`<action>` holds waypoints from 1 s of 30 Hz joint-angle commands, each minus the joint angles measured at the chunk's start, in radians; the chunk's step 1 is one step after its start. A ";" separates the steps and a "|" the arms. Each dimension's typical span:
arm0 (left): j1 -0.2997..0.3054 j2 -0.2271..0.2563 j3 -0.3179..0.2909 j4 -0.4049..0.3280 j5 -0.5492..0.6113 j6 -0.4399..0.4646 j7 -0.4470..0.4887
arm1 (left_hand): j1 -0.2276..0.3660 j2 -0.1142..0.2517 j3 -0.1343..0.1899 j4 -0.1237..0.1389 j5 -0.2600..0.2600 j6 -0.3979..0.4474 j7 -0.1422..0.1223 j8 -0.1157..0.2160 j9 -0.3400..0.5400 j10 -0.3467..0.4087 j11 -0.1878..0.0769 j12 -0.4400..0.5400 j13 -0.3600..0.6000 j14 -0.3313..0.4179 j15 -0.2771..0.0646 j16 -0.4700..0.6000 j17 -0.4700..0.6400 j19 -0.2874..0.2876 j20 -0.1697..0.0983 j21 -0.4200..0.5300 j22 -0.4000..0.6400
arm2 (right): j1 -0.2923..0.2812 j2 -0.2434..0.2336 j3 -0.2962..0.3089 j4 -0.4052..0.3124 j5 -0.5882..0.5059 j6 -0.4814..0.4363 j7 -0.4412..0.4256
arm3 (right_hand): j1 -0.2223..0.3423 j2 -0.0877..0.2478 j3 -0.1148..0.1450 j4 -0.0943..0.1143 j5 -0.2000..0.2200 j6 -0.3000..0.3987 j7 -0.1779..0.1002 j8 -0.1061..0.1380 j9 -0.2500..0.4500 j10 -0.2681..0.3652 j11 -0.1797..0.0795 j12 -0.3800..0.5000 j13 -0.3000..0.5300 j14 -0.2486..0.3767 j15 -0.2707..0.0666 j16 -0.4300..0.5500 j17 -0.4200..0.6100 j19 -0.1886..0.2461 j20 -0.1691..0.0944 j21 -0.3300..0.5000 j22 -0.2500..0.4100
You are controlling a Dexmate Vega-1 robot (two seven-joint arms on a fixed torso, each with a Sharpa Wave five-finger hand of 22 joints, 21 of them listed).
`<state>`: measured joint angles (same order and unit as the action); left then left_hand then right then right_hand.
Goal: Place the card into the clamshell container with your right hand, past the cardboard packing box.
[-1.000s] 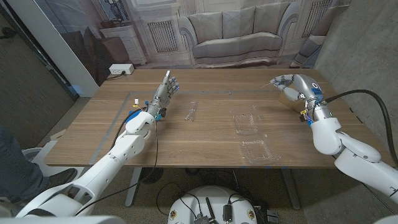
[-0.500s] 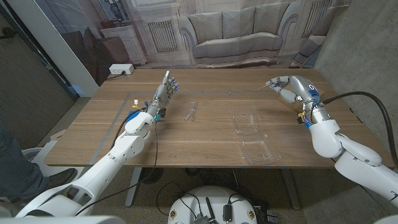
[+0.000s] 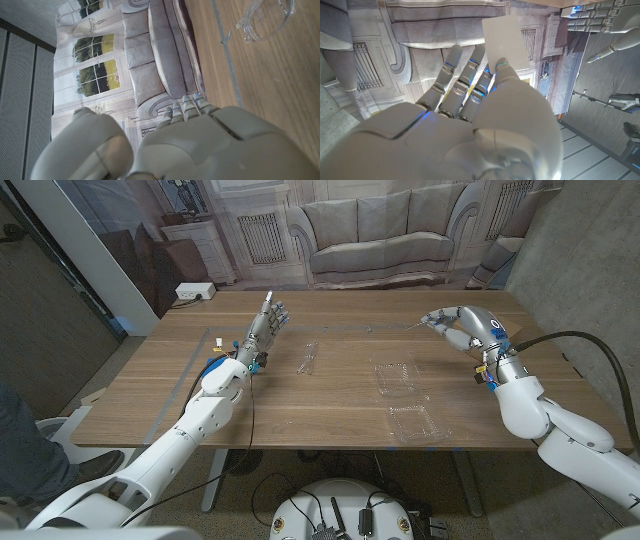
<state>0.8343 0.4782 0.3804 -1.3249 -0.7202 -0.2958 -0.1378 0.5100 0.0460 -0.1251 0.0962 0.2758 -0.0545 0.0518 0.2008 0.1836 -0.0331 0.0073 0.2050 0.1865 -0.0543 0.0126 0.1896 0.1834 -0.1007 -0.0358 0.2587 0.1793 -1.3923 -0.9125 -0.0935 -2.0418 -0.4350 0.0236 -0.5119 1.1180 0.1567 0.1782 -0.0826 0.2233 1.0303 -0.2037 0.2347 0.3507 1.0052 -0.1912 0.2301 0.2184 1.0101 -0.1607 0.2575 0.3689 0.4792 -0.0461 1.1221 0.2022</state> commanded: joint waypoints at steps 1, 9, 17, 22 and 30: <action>0.007 0.000 -0.001 -0.010 0.001 0.001 0.016 | 0.003 0.007 -0.006 -0.002 0.000 0.006 0.004 -0.004 0.004 -0.002 -0.003 -0.002 0.003 -0.006 0.000 0.002 0.002 0.003 -0.015 -0.003 0.001 | -0.025 0.005 0.021 -0.018 0.004 -0.007 0.050 | 0.003 0.000 0.000 0.009 0.004 0.003 -0.004 0.002 0.003 0.007 -0.002 0.011 0.004 -0.002 -0.071 0.000 0.005 0.002 -0.167 0.006 0.002; -0.002 -0.004 0.004 -0.004 0.006 0.005 0.017 | 0.003 0.008 -0.007 -0.002 0.000 0.007 0.005 -0.004 0.004 -0.002 -0.003 -0.003 0.003 -0.006 0.001 0.002 0.002 0.004 -0.014 -0.005 0.002 | -0.048 0.011 0.038 -0.033 0.011 -0.013 0.068 | 0.000 -0.002 -0.001 0.011 0.003 0.004 -0.004 0.001 0.003 0.009 -0.001 0.011 0.003 -0.011 -0.070 -0.005 0.003 0.001 -0.167 0.003 0.000; -0.004 0.006 0.009 -0.021 0.016 0.023 0.028 | 0.004 0.009 -0.009 -0.002 0.000 0.007 0.004 -0.004 0.004 -0.003 -0.003 -0.003 0.003 -0.007 0.001 0.001 0.002 0.004 -0.014 -0.007 0.002 | -0.078 0.015 0.056 -0.072 0.016 -0.067 0.114 | -0.003 -0.004 -0.003 0.014 0.002 0.007 -0.005 0.002 0.005 0.013 -0.001 0.013 0.003 -0.015 -0.069 -0.007 0.003 -0.001 -0.167 0.001 -0.001; 0.000 0.012 0.008 -0.033 0.020 0.027 0.037 | 0.004 0.009 -0.010 -0.002 0.000 0.007 0.004 -0.004 0.004 -0.003 -0.004 -0.003 0.003 -0.007 0.001 0.001 0.002 0.005 -0.013 -0.009 0.002 | -0.084 0.016 0.058 -0.077 0.015 -0.058 0.120 | -0.004 -0.005 -0.003 0.014 0.001 0.007 -0.005 0.003 0.006 0.013 -0.001 0.013 0.003 -0.017 -0.069 -0.009 0.003 -0.002 -0.168 0.000 -0.002; 0.006 0.013 0.007 -0.036 0.017 0.029 0.039 | 0.006 0.010 -0.011 -0.003 0.000 0.006 0.003 -0.004 0.004 -0.003 -0.004 -0.003 0.003 -0.007 0.001 0.001 0.002 0.006 -0.014 -0.011 0.002 | -0.087 0.015 0.053 -0.085 0.021 -0.048 0.145 | -0.006 -0.005 -0.005 0.017 0.000 0.007 -0.006 0.002 0.007 0.015 -0.002 0.012 0.001 -0.022 -0.069 -0.011 0.003 -0.003 -0.169 -0.001 -0.001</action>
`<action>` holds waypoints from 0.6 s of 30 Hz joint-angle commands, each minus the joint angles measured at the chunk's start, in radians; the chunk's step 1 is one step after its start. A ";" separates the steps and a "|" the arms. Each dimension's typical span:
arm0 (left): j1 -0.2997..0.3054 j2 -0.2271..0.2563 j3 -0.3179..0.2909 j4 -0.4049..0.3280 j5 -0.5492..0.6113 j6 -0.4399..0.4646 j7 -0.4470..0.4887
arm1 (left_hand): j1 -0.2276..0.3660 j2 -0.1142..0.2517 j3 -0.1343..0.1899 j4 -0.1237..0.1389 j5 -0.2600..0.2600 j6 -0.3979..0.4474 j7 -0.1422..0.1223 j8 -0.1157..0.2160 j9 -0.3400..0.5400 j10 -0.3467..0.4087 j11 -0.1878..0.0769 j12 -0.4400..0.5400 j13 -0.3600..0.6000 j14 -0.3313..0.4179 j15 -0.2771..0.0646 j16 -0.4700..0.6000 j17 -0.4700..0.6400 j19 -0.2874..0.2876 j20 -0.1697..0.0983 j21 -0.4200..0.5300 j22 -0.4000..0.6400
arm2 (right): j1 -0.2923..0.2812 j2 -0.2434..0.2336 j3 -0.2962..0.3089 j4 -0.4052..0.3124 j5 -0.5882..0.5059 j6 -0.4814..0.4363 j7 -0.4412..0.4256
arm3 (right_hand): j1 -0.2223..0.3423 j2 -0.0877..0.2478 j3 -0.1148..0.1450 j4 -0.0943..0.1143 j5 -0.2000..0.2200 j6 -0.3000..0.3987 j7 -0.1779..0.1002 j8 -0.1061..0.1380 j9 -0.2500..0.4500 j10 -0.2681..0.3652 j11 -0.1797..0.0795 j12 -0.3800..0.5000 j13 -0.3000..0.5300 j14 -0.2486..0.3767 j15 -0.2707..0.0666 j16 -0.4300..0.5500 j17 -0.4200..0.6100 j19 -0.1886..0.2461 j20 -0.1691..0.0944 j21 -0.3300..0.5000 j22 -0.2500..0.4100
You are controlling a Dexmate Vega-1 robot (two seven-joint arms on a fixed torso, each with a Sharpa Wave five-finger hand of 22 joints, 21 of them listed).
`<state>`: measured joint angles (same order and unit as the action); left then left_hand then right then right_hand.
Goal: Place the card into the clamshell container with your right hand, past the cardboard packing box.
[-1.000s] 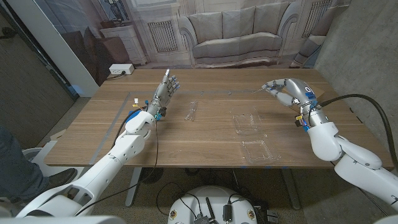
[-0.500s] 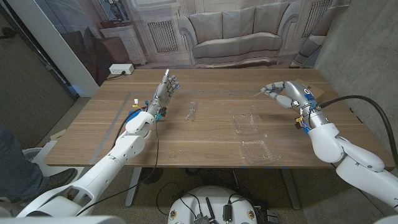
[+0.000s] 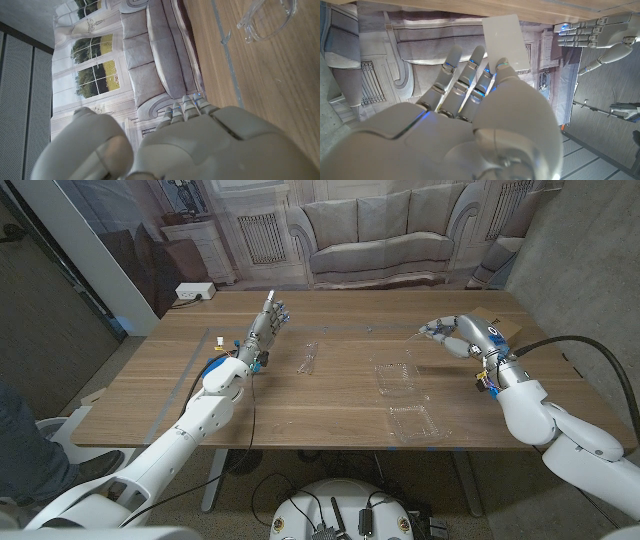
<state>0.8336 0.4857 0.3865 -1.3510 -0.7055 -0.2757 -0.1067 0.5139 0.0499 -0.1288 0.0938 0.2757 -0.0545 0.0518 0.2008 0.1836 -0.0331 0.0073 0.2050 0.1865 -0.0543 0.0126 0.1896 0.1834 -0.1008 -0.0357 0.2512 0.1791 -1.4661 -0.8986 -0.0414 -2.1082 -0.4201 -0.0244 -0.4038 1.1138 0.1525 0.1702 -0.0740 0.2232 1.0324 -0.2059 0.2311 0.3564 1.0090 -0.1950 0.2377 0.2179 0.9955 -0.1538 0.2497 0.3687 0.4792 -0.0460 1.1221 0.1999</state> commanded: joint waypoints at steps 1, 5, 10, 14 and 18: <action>0.008 0.006 0.001 -0.010 0.002 0.009 0.008 | 0.002 0.006 -0.007 -0.001 0.000 0.006 0.003 -0.004 0.004 -0.003 -0.004 -0.003 0.003 -0.007 0.001 0.001 0.002 0.006 -0.014 -0.004 0.002 | -0.014 0.001 0.000 -0.020 0.007 -0.001 0.041 | -0.002 -0.001 0.002 0.008 0.000 0.005 -0.004 0.005 0.001 0.012 0.002 0.005 0.002 -0.007 -0.076 -0.003 0.003 -0.004 -0.170 -0.001 0.001; 0.008 0.005 0.000 -0.006 0.000 0.008 0.006 | 0.002 0.006 -0.008 -0.001 0.000 0.006 0.003 -0.004 0.004 -0.003 -0.004 -0.003 0.003 -0.007 0.000 0.001 0.002 0.005 -0.013 -0.005 0.002 | -0.014 0.007 -0.007 -0.020 0.007 -0.004 0.044 | -0.002 -0.001 0.002 0.009 -0.001 0.006 -0.004 0.005 0.001 0.012 0.002 0.006 0.002 -0.007 -0.076 -0.003 0.003 -0.003 -0.169 0.000 0.001; 0.002 0.005 0.002 0.001 -0.001 0.012 0.001 | 0.003 0.007 -0.009 -0.001 0.000 0.005 0.004 -0.005 0.004 -0.003 -0.003 -0.003 0.003 -0.007 0.001 0.001 0.002 0.006 -0.014 -0.006 0.002 | -0.014 0.013 -0.020 -0.021 0.001 -0.014 0.043 | -0.005 0.000 0.001 0.011 -0.001 0.007 -0.004 0.005 0.001 0.013 0.002 0.006 0.002 -0.009 -0.075 -0.004 0.003 -0.004 -0.169 -0.001 0.001; -0.003 0.006 0.003 0.002 0.001 0.014 -0.001 | 0.003 0.007 -0.009 -0.001 0.000 0.005 0.004 -0.004 0.004 -0.003 -0.004 -0.003 0.003 -0.007 0.001 0.001 0.002 0.006 -0.013 -0.008 0.002 | -0.019 0.013 -0.024 -0.024 0.004 -0.017 0.047 | -0.006 -0.001 0.000 0.012 -0.002 0.008 -0.005 0.004 0.000 0.013 0.002 0.005 0.001 -0.009 -0.075 -0.004 0.003 -0.005 -0.169 -0.001 0.001; -0.008 0.005 0.005 0.006 0.002 0.015 -0.005 | 0.004 0.007 -0.010 -0.001 0.000 0.006 0.003 -0.004 0.004 -0.003 -0.003 -0.003 0.003 -0.008 0.001 0.001 0.002 0.006 -0.013 -0.009 0.002 | -0.028 0.018 -0.028 -0.029 0.002 -0.028 0.043 | -0.008 -0.002 -0.002 0.013 -0.003 0.009 -0.005 0.003 -0.001 0.014 0.002 0.005 0.001 -0.011 -0.074 -0.005 0.003 -0.006 -0.169 -0.002 0.001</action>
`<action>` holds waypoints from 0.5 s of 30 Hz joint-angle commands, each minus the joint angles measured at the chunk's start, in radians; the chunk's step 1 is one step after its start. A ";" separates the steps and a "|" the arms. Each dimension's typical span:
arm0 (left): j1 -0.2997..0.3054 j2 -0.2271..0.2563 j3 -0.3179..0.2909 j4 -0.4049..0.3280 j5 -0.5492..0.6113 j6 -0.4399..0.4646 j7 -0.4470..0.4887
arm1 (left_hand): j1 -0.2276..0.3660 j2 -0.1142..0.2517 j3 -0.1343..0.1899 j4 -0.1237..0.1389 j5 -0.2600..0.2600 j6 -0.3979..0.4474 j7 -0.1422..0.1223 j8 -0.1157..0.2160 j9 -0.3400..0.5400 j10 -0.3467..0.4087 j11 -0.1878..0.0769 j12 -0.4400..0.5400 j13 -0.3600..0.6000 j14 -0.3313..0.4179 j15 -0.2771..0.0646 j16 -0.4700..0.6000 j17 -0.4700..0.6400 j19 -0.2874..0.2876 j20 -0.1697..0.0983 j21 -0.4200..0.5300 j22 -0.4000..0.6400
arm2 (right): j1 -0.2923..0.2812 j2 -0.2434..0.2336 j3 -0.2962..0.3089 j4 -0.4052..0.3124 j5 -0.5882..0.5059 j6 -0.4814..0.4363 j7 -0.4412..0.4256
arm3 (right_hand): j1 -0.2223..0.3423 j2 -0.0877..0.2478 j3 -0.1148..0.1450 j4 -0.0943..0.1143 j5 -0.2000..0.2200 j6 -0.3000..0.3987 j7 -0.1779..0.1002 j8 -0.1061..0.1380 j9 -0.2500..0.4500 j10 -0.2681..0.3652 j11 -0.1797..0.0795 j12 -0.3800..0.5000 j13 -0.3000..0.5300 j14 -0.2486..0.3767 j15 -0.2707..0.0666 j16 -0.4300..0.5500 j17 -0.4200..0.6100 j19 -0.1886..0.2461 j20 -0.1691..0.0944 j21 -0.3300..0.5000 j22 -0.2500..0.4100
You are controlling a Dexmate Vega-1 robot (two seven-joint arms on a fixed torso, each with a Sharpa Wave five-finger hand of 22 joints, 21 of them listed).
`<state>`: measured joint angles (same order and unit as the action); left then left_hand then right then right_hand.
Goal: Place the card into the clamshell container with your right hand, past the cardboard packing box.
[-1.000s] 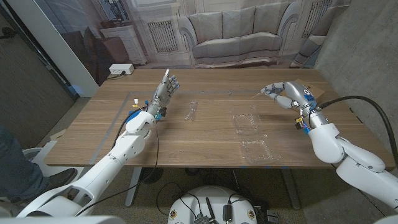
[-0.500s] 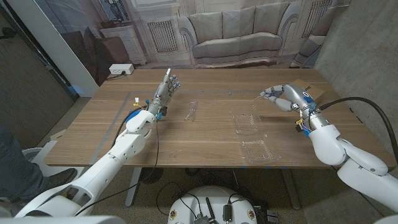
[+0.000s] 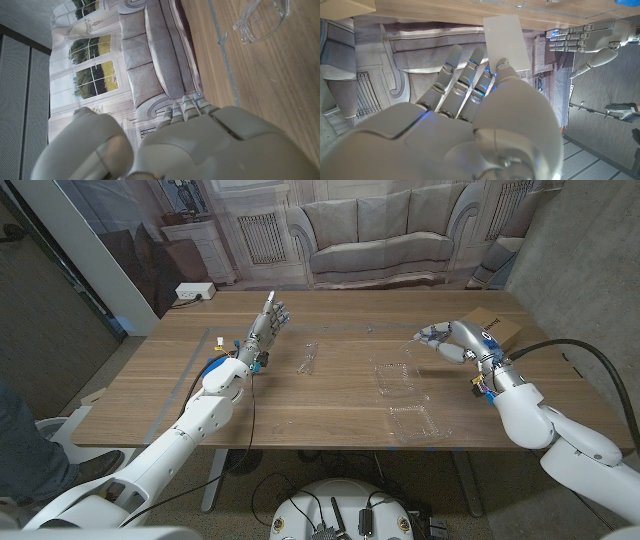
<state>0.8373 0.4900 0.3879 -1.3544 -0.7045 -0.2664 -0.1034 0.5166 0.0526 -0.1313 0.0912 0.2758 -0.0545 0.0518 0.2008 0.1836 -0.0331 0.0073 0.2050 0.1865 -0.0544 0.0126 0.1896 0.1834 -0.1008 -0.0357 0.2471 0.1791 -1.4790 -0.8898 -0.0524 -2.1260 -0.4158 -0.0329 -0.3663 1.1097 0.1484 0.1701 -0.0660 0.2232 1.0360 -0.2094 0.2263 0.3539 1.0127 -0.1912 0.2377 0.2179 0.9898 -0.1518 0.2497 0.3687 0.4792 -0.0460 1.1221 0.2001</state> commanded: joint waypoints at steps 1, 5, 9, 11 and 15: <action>-0.013 0.000 0.004 0.010 0.000 0.007 -0.009 | 0.001 0.005 -0.008 0.001 0.000 0.006 0.003 -0.004 0.004 -0.003 -0.003 -0.003 0.003 -0.008 0.000 0.000 0.002 0.006 -0.014 -0.005 0.002 | -0.017 0.011 -0.018 -0.012 -0.004 -0.020 0.002 | -0.003 0.002 -0.001 0.005 -0.003 0.006 -0.002 0.009 0.002 0.011 -0.002 0.005 0.001 -0.006 -0.077 -0.006 0.003 -0.006 -0.169 -0.002 0.000; -0.018 -0.001 0.007 0.015 0.000 0.010 -0.014 | 0.001 0.005 -0.008 0.001 0.000 0.006 0.004 -0.004 0.004 -0.003 -0.004 -0.003 0.003 -0.008 0.001 0.000 0.002 0.006 -0.013 -0.005 0.002 | -0.026 0.015 -0.024 -0.016 -0.009 -0.032 -0.004 | -0.004 0.003 -0.002 0.006 -0.004 0.006 -0.002 0.008 0.002 0.012 -0.002 0.005 0.000 -0.007 -0.077 -0.006 0.004 -0.007 -0.169 -0.001 0.001; -0.019 -0.002 0.007 0.014 0.000 0.008 -0.015 | 0.001 0.005 -0.008 0.001 0.000 0.005 0.004 -0.004 0.004 -0.002 -0.004 -0.002 0.003 -0.009 0.001 0.000 0.002 0.006 -0.013 -0.006 0.002 | -0.032 0.017 -0.034 -0.019 -0.018 -0.044 -0.010 | -0.004 0.003 -0.002 0.006 -0.005 0.007 -0.002 0.007 0.000 0.012 -0.002 0.005 -0.001 -0.008 -0.077 -0.006 0.004 -0.006 -0.170 0.000 0.001; -0.019 -0.001 0.006 0.013 0.000 0.008 -0.016 | 0.002 0.005 -0.009 0.001 0.000 0.006 0.004 -0.004 0.004 -0.003 -0.003 -0.003 0.003 -0.009 0.001 0.000 0.002 0.006 -0.012 -0.007 0.002 | -0.035 0.018 -0.037 -0.021 -0.019 -0.048 -0.012 | -0.004 0.002 -0.002 0.006 -0.006 0.007 -0.002 0.007 0.000 0.012 -0.002 0.005 -0.001 -0.009 -0.076 -0.007 0.004 -0.007 -0.169 -0.001 0.001; -0.018 0.001 0.006 0.010 0.000 0.009 -0.017 | 0.002 0.006 -0.009 0.001 0.000 0.005 0.004 -0.004 0.004 -0.004 -0.004 -0.003 0.003 -0.008 0.000 0.001 0.002 0.006 -0.013 -0.008 0.002 | -0.046 0.019 -0.039 -0.027 -0.016 -0.057 -0.014 | -0.004 0.002 -0.003 0.007 -0.007 0.009 -0.002 0.006 0.000 0.011 -0.003 0.005 0.000 -0.010 -0.076 -0.008 0.004 -0.008 -0.170 0.000 0.001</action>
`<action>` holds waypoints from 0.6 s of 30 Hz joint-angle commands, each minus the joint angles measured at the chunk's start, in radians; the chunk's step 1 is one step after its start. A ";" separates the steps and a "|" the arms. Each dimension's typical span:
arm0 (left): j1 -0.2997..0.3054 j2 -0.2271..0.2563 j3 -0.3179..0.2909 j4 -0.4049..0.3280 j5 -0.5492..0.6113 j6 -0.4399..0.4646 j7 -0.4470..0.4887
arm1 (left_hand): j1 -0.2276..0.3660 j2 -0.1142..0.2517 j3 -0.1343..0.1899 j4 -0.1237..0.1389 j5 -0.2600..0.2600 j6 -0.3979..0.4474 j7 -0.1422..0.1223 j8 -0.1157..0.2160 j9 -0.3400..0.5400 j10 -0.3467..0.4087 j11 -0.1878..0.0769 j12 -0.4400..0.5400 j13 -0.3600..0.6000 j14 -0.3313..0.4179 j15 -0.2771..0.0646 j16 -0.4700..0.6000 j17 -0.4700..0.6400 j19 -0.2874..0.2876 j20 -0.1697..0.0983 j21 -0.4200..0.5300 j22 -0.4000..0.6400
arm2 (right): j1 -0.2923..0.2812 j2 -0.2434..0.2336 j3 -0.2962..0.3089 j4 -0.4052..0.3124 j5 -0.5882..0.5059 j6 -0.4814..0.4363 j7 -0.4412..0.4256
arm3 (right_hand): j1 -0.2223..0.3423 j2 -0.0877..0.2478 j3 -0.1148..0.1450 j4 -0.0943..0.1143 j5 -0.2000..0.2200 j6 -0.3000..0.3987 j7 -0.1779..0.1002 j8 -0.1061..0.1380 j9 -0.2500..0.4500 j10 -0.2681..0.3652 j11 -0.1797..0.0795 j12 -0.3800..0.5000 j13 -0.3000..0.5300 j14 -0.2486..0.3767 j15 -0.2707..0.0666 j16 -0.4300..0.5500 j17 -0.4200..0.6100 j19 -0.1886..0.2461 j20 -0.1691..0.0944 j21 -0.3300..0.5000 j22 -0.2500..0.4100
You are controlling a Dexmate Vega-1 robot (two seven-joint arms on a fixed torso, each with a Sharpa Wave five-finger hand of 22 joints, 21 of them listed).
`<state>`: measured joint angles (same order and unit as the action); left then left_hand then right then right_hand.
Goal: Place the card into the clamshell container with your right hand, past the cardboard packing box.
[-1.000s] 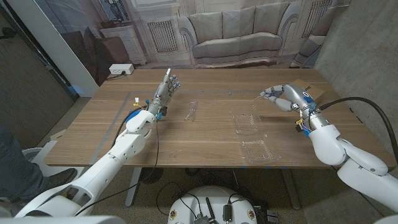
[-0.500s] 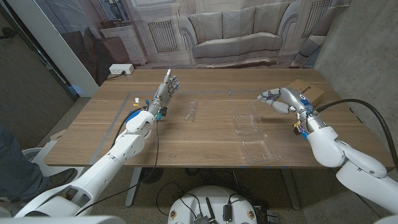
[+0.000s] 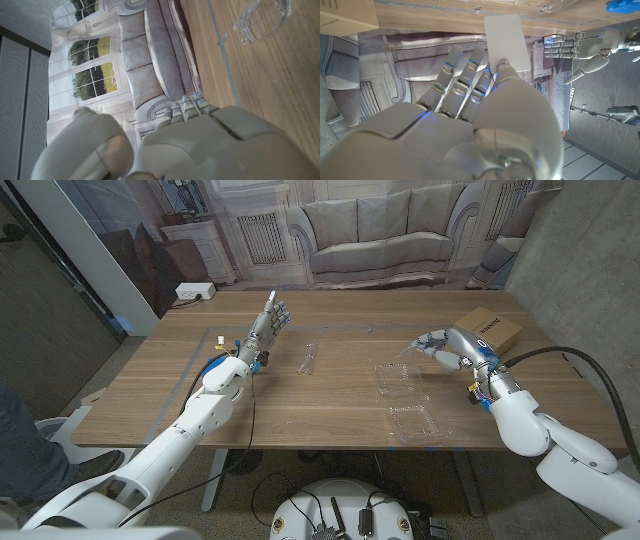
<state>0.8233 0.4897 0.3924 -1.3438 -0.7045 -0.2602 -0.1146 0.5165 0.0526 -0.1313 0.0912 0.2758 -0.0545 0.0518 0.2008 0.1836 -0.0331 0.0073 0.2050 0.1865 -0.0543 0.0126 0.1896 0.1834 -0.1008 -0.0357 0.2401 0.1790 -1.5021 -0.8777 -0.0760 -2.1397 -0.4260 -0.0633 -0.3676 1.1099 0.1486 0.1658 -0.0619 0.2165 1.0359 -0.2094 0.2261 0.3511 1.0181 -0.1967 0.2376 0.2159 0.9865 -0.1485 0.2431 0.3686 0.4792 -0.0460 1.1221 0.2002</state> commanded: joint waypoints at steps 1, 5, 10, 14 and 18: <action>-0.004 0.002 0.001 -0.001 0.000 0.003 -0.005 | 0.002 0.006 -0.009 0.001 0.000 0.005 0.004 -0.004 0.004 -0.004 -0.003 -0.003 0.003 -0.008 0.000 0.001 0.002 0.006 -0.013 -0.001 0.002 | -0.022 0.006 -0.015 -0.014 -0.005 -0.027 -0.013 | -0.004 0.003 0.001 0.003 0.000 0.009 -0.002 0.006 0.003 0.006 0.003 0.006 0.003 -0.006 -0.080 0.000 0.005 -0.007 -0.170 0.002 0.001; -0.003 0.002 0.001 0.000 -0.002 0.005 -0.008 | 0.002 0.006 -0.010 0.001 0.000 0.006 0.005 -0.004 0.004 -0.002 -0.003 -0.002 0.003 -0.007 -0.001 0.001 0.002 0.007 -0.013 -0.001 0.002 | -0.027 0.002 -0.022 -0.018 -0.009 -0.035 -0.012 | -0.003 0.003 0.001 0.002 -0.001 0.009 -0.002 0.005 0.002 0.008 0.003 0.008 0.005 -0.002 -0.080 0.002 0.006 -0.007 -0.170 0.003 0.002; -0.004 0.002 0.002 0.000 -0.003 0.006 -0.010 | 0.003 0.006 -0.011 0.000 0.000 0.006 0.005 -0.004 0.004 -0.002 -0.002 -0.002 0.003 -0.005 -0.001 0.002 0.002 0.009 -0.014 -0.002 0.003 | -0.026 -0.003 -0.028 -0.021 -0.005 -0.042 -0.005 | -0.002 0.004 0.002 0.003 -0.001 0.009 -0.002 0.005 0.003 0.008 0.003 0.008 0.006 -0.002 -0.080 0.002 0.007 -0.007 -0.171 0.004 0.002; -0.006 0.002 0.002 0.003 -0.003 0.008 -0.011 | 0.003 0.007 -0.011 0.000 0.000 0.005 0.005 -0.004 0.004 -0.002 -0.002 -0.002 0.003 -0.005 -0.001 0.002 0.002 0.009 -0.014 -0.003 0.003 | -0.023 -0.007 -0.042 -0.020 -0.017 -0.050 -0.008 | -0.002 0.005 0.002 0.003 -0.002 0.009 -0.002 0.005 0.004 0.008 0.003 0.008 0.005 -0.002 -0.080 0.002 0.007 -0.007 -0.170 0.004 0.002; -0.011 0.004 0.004 0.005 -0.002 0.012 -0.014 | 0.004 0.007 -0.011 0.000 0.000 0.006 0.005 -0.004 0.004 -0.002 -0.002 -0.002 0.003 -0.004 -0.001 0.002 0.002 0.010 -0.014 -0.003 0.003 | -0.018 -0.008 -0.051 -0.017 -0.017 -0.052 -0.011 | -0.002 0.004 0.001 0.003 -0.003 0.010 -0.002 0.005 0.004 0.009 0.003 0.008 0.006 -0.003 -0.079 0.002 0.007 -0.007 -0.170 0.004 0.002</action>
<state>0.8186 0.4910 0.3936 -1.3432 -0.7055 -0.2544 -0.1229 0.5165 0.0525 -0.1341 0.0942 0.2758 -0.0545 0.0518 0.2008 0.1836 -0.0331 0.0073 0.2050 0.1865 -0.0544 0.0126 0.1896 0.1834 -0.0898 -0.0358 0.2401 0.1790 -1.5236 -0.8784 -0.1029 -2.1565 -0.4342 -0.1007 -0.3758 1.1099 0.1485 0.1658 -0.0620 0.2164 1.0358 -0.2093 0.2257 0.3506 1.0180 -0.1966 0.2376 0.2171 0.9847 -0.1503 0.2431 0.3737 0.4773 -0.0480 1.1221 0.2003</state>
